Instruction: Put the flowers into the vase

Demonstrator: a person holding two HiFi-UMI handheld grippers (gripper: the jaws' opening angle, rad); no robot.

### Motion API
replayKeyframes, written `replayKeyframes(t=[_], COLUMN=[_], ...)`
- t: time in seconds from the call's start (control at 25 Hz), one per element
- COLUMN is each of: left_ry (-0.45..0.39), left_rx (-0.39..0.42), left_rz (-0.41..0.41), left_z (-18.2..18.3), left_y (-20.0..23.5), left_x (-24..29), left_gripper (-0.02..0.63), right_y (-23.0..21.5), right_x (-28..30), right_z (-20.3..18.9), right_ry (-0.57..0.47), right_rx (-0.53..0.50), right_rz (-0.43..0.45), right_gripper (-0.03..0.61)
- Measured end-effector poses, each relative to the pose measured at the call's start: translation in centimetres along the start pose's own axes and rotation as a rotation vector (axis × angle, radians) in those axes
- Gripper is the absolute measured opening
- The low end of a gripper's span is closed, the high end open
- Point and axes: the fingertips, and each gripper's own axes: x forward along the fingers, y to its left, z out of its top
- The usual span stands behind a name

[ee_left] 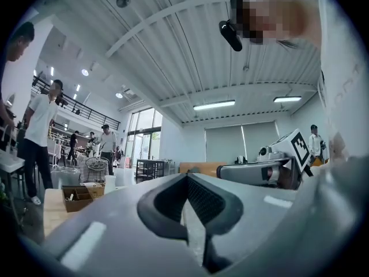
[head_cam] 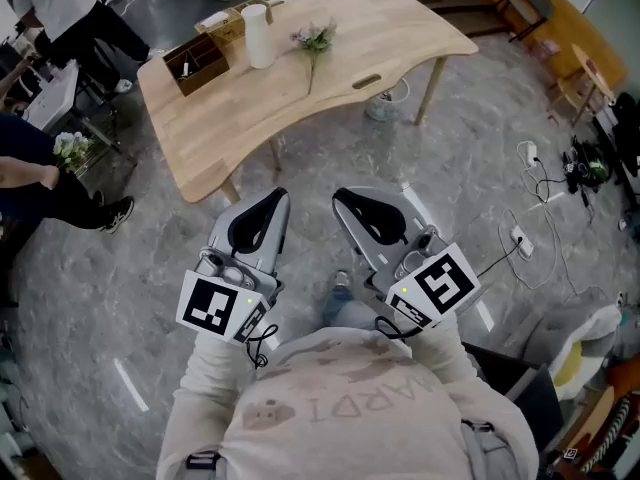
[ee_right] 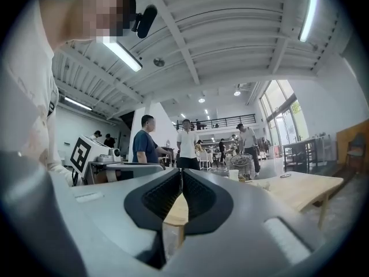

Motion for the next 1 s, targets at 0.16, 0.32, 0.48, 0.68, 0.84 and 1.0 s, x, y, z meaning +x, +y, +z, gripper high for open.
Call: replayKeyframes(t=[0.16,0.32,0.48,0.68,0.84,1.0], left_ry=[0.0,-0.013,-0.02,0.003,-0.004,0.003], left_rx=[0.002,-0.021,-0.013,-0.002,-0.01,-0.012], left_rz=[0.001,0.005,0.02,0.034,0.017,-0.029], left_z=[0.0,-0.2,-0.4,-0.9,-1.1,-1.8], left_y=[1.4,2.2,3.0,4.9,7.0,9.2], left_x=[5.2,9.3,11.6,13.4,15.5,18.2], left_gripper=[0.0,0.0,0.0,0.0,0.0,0.0], right_y=[-4.9,-8.7,-11.2,-12.8,-14.7,-17.2], right_x=[1.8,2.6,4.1,5.9,7.9,10.3], right_z=[0.2,-0.1,-0.6,-1.3,-1.1,-1.5], right_ry=[-0.003,-0.01,-0.024,-0.02,-0.017,-0.006], right_rx=[0.002,0.013,0.033,0.063,0.054,0.057], right_rz=[0.012,0.021,0.033,0.049,0.034,-0.002], right_gripper=[0.046,0.046,0.046,0.048,0.047,0.048])
